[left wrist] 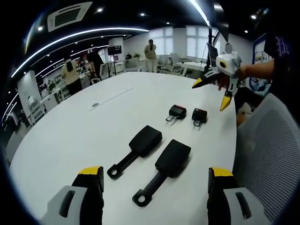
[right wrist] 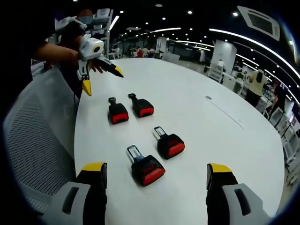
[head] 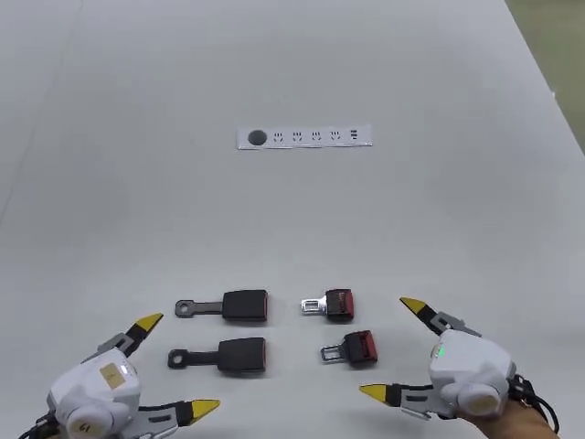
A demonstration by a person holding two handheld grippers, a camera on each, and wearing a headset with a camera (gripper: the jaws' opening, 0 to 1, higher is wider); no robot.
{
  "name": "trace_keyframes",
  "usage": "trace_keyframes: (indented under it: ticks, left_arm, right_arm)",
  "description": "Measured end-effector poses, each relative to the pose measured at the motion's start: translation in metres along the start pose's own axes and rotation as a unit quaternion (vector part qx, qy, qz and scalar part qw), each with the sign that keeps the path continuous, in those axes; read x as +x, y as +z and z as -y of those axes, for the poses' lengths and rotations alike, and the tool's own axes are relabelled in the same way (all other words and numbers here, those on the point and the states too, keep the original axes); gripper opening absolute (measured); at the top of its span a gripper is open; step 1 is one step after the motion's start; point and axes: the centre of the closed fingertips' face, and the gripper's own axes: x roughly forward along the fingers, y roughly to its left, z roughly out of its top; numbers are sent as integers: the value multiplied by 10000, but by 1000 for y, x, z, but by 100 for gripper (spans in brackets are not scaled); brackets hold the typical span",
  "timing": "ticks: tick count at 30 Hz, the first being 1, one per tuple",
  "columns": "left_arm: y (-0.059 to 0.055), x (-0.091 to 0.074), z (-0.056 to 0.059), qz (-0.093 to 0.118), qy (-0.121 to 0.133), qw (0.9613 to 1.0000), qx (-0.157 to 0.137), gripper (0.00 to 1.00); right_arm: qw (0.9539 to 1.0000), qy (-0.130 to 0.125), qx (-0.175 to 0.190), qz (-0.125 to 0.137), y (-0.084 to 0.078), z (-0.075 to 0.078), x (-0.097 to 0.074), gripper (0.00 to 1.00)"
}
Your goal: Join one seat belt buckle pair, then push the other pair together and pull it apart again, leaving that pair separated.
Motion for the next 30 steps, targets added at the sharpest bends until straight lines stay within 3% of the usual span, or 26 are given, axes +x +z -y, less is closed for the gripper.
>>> trace_keyframes:
  ticks: [10, 18, 24, 30]
  left_arm:
    - [-5, 16, 3, -311, -339, 9980, 445, 83]
    - [-10, 29, 5, -515, -582, 9950, 630, 73]
    - [-19, 38, 9, -800, -819, 9891, 924, 68]
    - [-21, 48, 12, -959, -1014, 9841, 1102, 62]
  right_arm:
    - [9982, 283, -475, -248, -5, 3, 10, 75]
    - [9945, 566, -773, -427, -12, 0, 19, 67]
    - [9906, 742, -991, -587, -19, -3, 24, 60]
    - [9856, 927, -1214, -720, -25, -4, 30, 54]
